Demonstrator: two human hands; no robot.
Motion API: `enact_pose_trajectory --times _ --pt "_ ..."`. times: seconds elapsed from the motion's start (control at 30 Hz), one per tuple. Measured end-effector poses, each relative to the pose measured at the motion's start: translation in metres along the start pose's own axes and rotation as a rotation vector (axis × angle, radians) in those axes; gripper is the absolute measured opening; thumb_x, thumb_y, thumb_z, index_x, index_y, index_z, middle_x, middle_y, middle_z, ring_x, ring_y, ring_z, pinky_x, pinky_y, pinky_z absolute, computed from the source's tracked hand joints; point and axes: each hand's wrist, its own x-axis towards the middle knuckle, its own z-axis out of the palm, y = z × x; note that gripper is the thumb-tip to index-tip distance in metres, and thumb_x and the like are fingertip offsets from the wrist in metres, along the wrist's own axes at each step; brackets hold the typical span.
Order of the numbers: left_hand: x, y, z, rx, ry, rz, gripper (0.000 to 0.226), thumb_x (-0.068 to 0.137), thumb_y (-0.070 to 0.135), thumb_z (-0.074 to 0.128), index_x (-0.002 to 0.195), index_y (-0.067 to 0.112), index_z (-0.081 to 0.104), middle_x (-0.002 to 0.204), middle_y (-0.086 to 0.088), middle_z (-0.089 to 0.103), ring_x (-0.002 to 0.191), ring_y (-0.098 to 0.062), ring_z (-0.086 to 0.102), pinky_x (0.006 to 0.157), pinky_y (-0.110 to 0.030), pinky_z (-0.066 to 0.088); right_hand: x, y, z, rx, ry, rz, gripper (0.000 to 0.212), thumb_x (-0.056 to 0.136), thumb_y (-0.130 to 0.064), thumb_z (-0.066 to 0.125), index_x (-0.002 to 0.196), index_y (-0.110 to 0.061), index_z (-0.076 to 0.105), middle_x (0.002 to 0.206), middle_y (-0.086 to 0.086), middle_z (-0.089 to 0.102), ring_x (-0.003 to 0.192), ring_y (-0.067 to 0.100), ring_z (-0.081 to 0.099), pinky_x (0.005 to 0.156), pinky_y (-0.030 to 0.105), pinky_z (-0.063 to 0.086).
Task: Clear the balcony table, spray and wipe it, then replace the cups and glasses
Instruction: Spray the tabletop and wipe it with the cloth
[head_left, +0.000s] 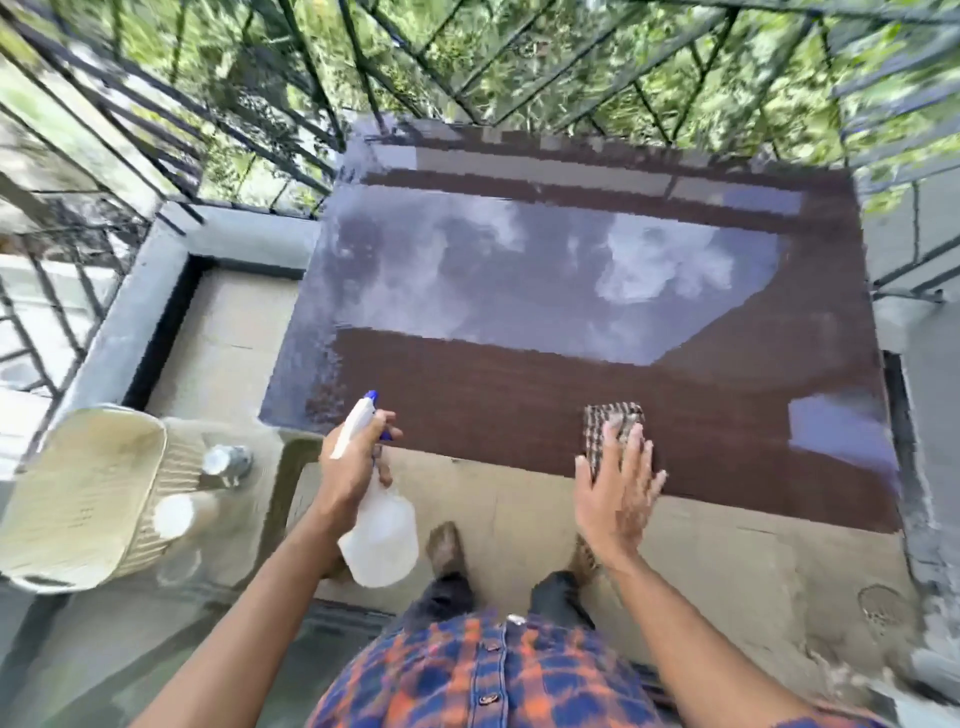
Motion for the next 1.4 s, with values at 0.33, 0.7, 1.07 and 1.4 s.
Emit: enact_pose_trajectory --times 0.33,0.7,1.07,1.4 --pt "0.026 0.015 -0.079 -0.131 0.248 -0.016 0.021 0.106 0.027 0.053 0.103 0.013 0.068 0.095 -0.012 0.067 0.06 -0.025 0.05 0.041 -0.028 0.041 -0.013 -0.186 0.058 0.024 -0.178 -0.485 0.071 0.098 -0.047 0.05 0.16 -0.032 0.019 0.169 0.003 0.011 0.155 0.029 0.012 0.124 0.057 0.008" --pt "0.05 0.01 -0.153 -0.226 0.422 -0.104 0.037 0.102 0.031 0.059 0.121 0.001 0.066 0.1 -0.018 0.067 0.059 -0.025 0.051 0.055 -0.033 0.044 -0.002 -0.343 0.091 -0.16 -0.512 -1.27 0.07 0.09 -0.026 0.051 0.156 -0.037 0.03 0.168 0.001 0.018 0.154 0.029 0.017 0.122 0.059 0.009" --pt "0.058 0.033 -0.174 -0.274 0.396 -0.109 0.03 0.103 0.031 0.057 0.111 0.005 0.07 0.091 -0.005 0.072 0.042 -0.011 0.054 0.04 -0.024 0.044 0.1 -0.394 0.064 -0.164 -0.326 -0.86 0.06 0.094 -0.02 0.055 0.151 -0.033 0.04 0.164 0.003 0.03 0.151 0.027 0.025 0.123 0.052 0.017" --pt "0.084 0.049 -0.161 -0.223 0.369 -0.049 0.027 0.101 0.035 0.06 0.109 0.011 0.071 0.095 -0.008 0.071 0.038 -0.019 0.043 0.043 -0.027 0.04 0.053 -0.327 0.071 -0.213 -0.525 -1.493 0.048 0.103 -0.034 0.047 0.151 -0.036 0.042 0.164 0.001 0.031 0.151 0.027 0.028 0.123 0.048 0.017"
